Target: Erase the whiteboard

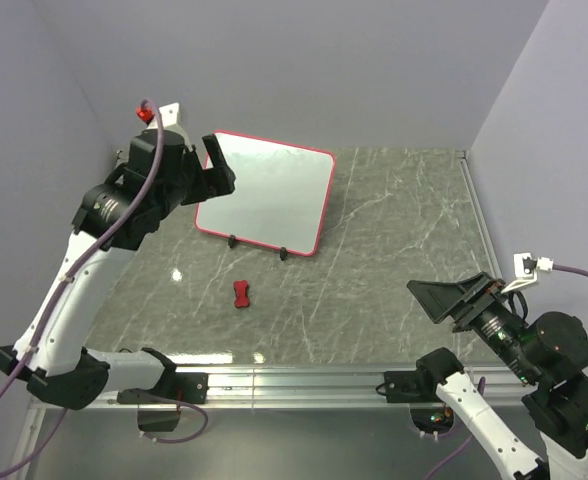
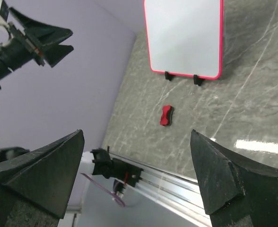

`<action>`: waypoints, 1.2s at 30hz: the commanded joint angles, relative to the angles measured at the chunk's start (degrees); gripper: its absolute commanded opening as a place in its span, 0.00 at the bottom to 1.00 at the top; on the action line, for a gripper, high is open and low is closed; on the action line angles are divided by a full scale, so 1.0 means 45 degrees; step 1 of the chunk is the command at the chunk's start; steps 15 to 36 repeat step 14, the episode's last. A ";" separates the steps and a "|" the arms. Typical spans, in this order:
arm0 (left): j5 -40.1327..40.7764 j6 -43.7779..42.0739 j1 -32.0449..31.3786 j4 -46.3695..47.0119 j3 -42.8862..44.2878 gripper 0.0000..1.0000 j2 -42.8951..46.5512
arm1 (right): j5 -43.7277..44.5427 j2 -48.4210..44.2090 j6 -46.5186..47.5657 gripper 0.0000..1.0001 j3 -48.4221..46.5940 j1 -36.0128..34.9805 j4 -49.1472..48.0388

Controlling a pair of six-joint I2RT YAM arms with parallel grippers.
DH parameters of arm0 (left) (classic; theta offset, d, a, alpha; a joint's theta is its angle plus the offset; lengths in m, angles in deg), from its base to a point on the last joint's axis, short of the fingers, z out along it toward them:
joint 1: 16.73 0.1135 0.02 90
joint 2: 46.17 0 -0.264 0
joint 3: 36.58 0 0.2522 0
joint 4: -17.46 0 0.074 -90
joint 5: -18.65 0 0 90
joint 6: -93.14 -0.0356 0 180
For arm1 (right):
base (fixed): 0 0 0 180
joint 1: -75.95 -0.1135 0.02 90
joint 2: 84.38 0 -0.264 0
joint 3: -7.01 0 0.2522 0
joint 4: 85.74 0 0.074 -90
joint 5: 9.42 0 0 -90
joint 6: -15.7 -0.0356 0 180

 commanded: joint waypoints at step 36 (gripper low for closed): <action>0.2374 -0.0158 0.0065 -0.0453 -0.2037 1.00 0.0319 | 0.1874 0.0644 0.1949 1.00 0.2030 -0.0290 0.0435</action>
